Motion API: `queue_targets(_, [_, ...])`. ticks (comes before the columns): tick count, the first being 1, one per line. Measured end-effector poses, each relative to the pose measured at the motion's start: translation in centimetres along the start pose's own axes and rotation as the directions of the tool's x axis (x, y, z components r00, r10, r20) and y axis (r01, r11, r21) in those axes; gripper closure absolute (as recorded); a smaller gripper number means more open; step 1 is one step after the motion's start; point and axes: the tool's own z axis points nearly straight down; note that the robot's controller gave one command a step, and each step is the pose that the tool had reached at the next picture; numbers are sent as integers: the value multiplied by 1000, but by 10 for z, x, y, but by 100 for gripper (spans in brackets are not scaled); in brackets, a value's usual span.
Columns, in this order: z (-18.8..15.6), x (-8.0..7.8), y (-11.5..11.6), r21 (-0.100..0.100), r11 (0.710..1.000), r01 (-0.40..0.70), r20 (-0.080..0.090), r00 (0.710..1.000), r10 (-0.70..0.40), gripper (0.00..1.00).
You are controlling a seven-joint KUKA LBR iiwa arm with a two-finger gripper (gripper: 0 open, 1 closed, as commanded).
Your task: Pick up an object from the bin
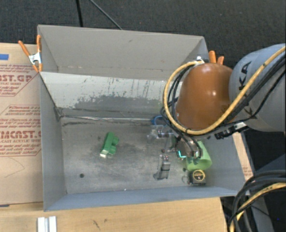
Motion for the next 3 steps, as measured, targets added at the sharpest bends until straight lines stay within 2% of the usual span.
queue_targets(1, [98,2,-89,2,979,206,5,978,-206,0])
queue_targets(2, [86,-6,-145,5,978,207,8,978,-207,0])
queue_targets(3, [124,-6,-177,-6,963,268,22,963,-268,0])
